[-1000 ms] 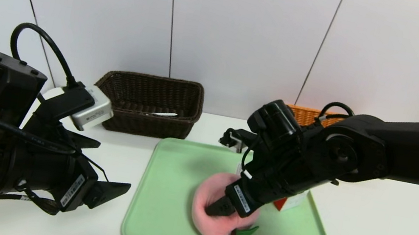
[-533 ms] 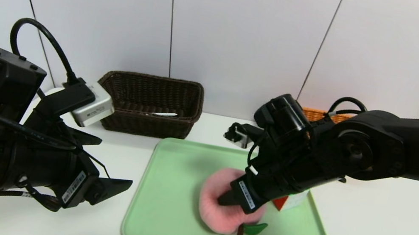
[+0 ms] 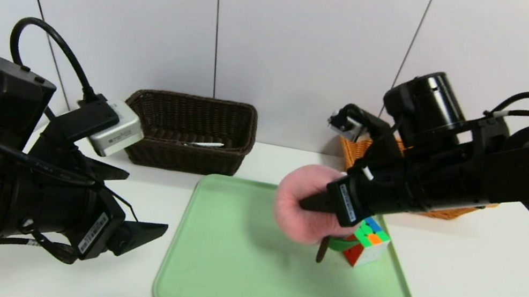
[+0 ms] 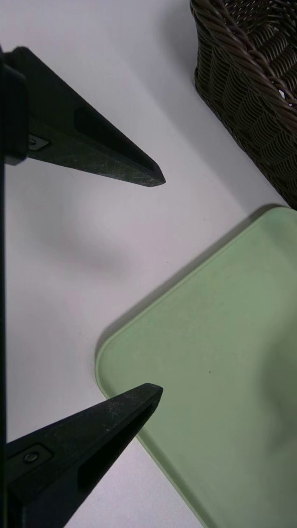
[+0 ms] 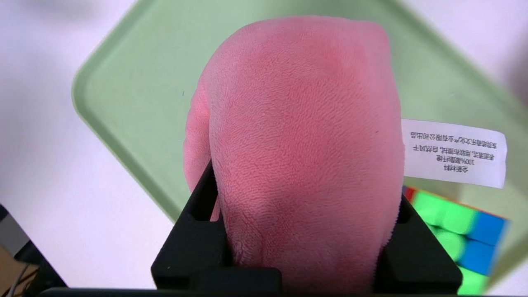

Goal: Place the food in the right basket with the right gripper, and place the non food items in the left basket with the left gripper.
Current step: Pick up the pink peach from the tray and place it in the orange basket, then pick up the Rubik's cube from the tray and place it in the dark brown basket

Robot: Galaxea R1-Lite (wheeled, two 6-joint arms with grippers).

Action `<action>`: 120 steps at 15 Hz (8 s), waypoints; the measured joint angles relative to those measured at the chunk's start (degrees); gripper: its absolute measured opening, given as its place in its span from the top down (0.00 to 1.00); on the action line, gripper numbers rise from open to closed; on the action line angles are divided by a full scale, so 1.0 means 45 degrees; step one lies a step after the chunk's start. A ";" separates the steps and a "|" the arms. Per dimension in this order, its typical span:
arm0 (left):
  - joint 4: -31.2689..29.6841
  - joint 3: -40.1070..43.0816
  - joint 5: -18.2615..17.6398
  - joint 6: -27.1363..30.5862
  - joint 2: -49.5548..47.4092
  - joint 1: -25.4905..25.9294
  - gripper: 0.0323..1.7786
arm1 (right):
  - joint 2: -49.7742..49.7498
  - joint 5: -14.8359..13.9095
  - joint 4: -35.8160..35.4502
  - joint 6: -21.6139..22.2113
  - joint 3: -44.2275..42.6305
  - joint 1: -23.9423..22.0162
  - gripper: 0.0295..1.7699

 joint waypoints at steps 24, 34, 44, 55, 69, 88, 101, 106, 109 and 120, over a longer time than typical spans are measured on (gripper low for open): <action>0.0000 -0.0531 0.0011 -0.0014 0.0228 0.0014 0.05 | 0.2040 -0.0171 -0.3088 0.0574 -0.1988 -0.7900 0.57; 0.0005 -0.0631 0.0030 -0.0062 0.0661 0.0116 0.05 | 0.3365 -0.0073 -0.2798 0.0479 -0.3050 -0.7837 0.28; 0.0005 -0.0715 0.0024 -0.0051 0.0710 0.0122 0.05 | 0.3161 0.0019 -0.1742 0.0428 -0.3167 -0.7769 0.10; -0.1279 -0.1628 -0.0116 -0.0005 0.1325 0.0100 0.05 | 0.1411 0.0054 0.1566 0.0466 -0.4592 -0.7759 0.05; -0.1590 -0.3817 -0.0623 0.0092 0.3199 -0.0623 0.05 | -0.3684 0.0349 0.2530 0.0918 0.0068 -0.7753 0.04; -0.6098 -0.6518 -0.2877 0.0604 0.9476 -0.3852 0.05 | -0.5388 0.0222 0.2536 0.1092 0.2089 -0.8176 0.04; -0.7374 -0.6840 -0.2863 0.0607 1.1267 -0.4367 0.05 | -0.5548 0.0165 0.2896 0.0997 0.2232 -0.8360 0.04; -0.7374 -0.7748 -0.2798 0.0593 1.2128 -0.4353 0.05 | -0.5665 0.0171 0.2904 0.0986 0.2238 -0.8360 0.04; -0.7374 -0.8325 -0.2798 0.0582 1.2662 -0.4353 0.05 | -0.5724 0.0176 0.2901 0.0975 0.2213 -0.8360 0.04; -0.7366 -0.8734 -0.2785 0.0588 1.3171 -0.4359 0.39 | -0.5849 0.0176 0.2901 0.0973 0.2230 -0.8360 0.04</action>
